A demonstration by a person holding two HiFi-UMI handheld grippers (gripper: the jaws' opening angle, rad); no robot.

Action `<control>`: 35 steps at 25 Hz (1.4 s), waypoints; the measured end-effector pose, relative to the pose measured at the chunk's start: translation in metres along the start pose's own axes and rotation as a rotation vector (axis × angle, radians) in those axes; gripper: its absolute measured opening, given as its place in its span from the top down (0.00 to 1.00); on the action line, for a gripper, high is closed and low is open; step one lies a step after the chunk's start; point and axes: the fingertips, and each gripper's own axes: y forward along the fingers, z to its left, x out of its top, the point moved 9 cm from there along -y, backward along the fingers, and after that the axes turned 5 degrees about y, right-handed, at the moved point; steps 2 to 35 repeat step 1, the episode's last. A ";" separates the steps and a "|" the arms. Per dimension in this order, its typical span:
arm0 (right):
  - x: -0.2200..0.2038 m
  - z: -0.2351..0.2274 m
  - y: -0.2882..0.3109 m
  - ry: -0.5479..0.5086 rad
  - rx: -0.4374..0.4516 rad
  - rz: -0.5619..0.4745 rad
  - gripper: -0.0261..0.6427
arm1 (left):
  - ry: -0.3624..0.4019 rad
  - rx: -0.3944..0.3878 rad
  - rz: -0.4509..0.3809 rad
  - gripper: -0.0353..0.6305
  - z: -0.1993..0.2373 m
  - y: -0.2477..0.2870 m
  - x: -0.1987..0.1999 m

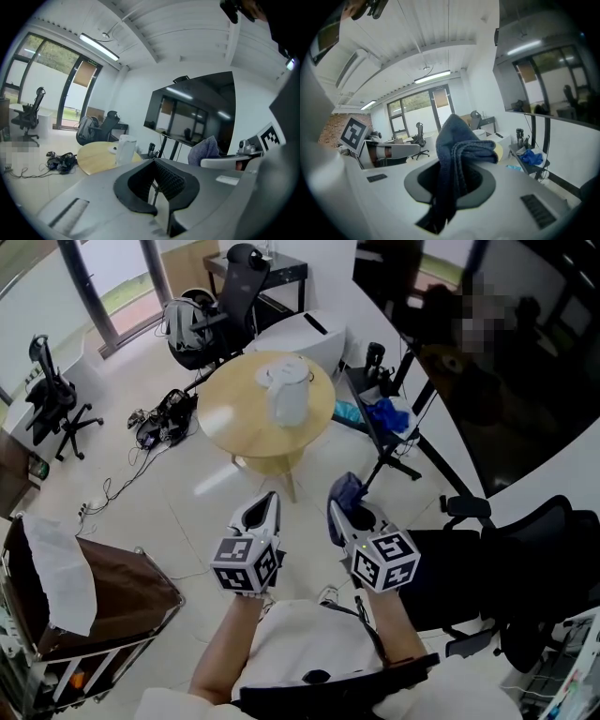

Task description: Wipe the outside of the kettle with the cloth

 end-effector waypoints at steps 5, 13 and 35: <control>0.000 0.003 0.002 0.001 0.003 -0.001 0.86 | -0.003 0.000 -0.002 0.94 0.003 0.000 0.001; 0.000 0.003 0.002 0.001 0.003 -0.001 0.86 | -0.003 0.000 -0.002 0.94 0.003 0.000 0.001; 0.000 0.003 0.002 0.001 0.003 -0.001 0.86 | -0.003 0.000 -0.002 0.94 0.003 0.000 0.001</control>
